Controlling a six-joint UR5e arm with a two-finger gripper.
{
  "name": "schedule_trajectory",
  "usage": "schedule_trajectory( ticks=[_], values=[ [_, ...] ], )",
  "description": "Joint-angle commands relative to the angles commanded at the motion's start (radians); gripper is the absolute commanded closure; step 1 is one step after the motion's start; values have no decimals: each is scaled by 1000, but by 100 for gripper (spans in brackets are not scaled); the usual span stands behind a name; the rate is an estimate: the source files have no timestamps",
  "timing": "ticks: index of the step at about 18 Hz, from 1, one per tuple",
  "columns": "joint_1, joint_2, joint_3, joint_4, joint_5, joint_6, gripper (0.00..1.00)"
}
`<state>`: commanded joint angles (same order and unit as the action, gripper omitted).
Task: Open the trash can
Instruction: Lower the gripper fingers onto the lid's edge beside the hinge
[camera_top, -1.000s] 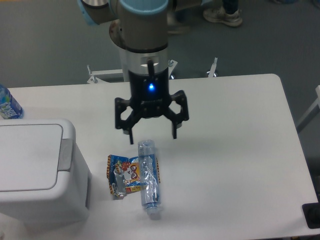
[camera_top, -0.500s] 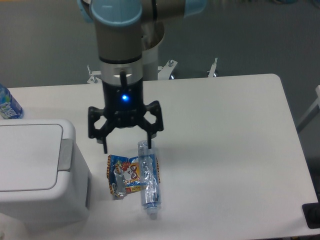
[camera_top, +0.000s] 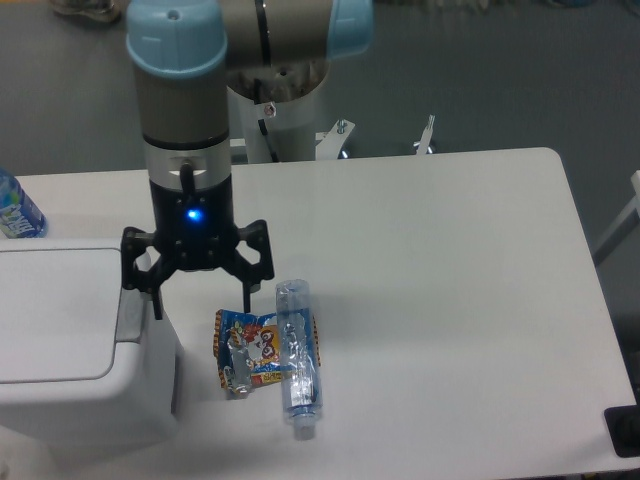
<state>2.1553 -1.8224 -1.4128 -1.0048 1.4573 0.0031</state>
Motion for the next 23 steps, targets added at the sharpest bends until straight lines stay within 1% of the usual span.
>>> schedule_trajectory(
  ticks=[8, 12, 23],
  values=[
    [-14, 0, 0, 0, 0, -14, 0],
    [-17, 0, -3, 0, 0, -43, 0],
    [-18, 0, -14, 0, 0, -46, 0]
  ],
)
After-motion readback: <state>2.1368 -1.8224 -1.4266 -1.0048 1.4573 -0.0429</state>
